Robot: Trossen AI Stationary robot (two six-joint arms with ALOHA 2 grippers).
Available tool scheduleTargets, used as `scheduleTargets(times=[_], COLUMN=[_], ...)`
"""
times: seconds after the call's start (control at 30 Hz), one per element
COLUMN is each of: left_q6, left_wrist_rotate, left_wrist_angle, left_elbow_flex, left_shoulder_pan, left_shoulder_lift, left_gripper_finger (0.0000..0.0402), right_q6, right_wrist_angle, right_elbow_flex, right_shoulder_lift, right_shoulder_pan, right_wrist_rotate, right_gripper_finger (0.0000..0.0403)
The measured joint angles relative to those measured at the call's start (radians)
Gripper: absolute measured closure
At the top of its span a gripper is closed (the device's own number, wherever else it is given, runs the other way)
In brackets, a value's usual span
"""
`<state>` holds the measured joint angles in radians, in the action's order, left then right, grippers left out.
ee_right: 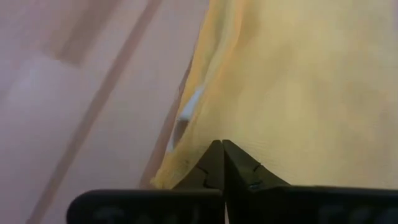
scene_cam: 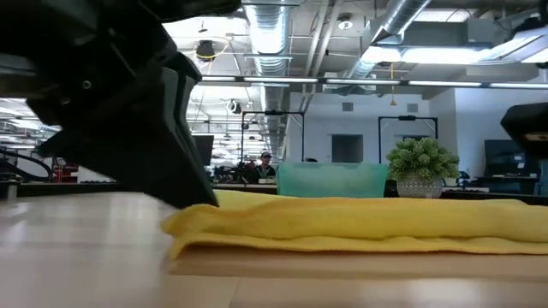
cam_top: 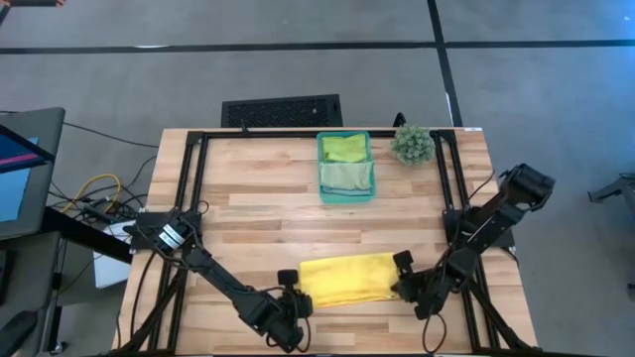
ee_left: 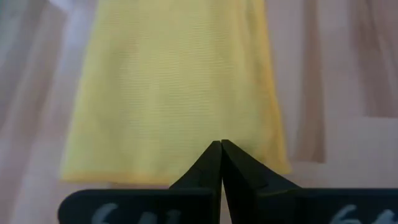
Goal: Fold microfiber towels
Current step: Fold the yellow microfiber cloth
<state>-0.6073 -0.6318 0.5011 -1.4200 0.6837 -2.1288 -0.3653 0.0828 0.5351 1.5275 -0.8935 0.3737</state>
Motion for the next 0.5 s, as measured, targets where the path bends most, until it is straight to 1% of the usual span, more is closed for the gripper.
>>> scheduleTargets(times=[0.07, 0.13, 0.2, 0.27, 0.37, 0.5], left_q6=[-0.003, 0.008, 0.011, 0.009, 0.028, 0.084], left_wrist_rotate=[-0.043, -0.071, -0.072, -0.048, 0.011, 0.022], left_wrist_angle=[0.004, 0.001, -0.003, -0.01, -0.051, -0.106], left_elbow_flex=[0.0, 0.0, 0.0, 0.0, 0.0, 0.0], left_shoulder_pan=[0.003, 0.003, 0.002, -0.007, -0.017, -0.018], left_shoulder_lift=[0.0, 0.0, 0.0, 0.0, 0.0, 0.0], left_gripper_finger=[0.0401, 0.0401, 0.0401, 0.0401, 0.0401, 0.0401], right_q6=[0.001, 0.001, 0.007, 0.018, 0.025, 0.062], right_wrist_angle=[0.016, 0.012, -0.008, -0.035, -0.068, -0.097], right_elbow_flex=[-0.002, -0.002, -0.001, -0.001, 0.0, 0.0], right_shoulder_lift=[-0.031, -0.064, -0.087, -0.092, -0.063, 0.011], right_shoulder_pan=[-0.009, -0.016, -0.023, -0.019, -0.005, 0.007], right_wrist_rotate=[0.015, 0.058, 0.078, 0.079, 0.046, -0.051], right_gripper_finger=[0.0392, 0.0392, 0.0388, 0.0385, 0.0385, 0.039])
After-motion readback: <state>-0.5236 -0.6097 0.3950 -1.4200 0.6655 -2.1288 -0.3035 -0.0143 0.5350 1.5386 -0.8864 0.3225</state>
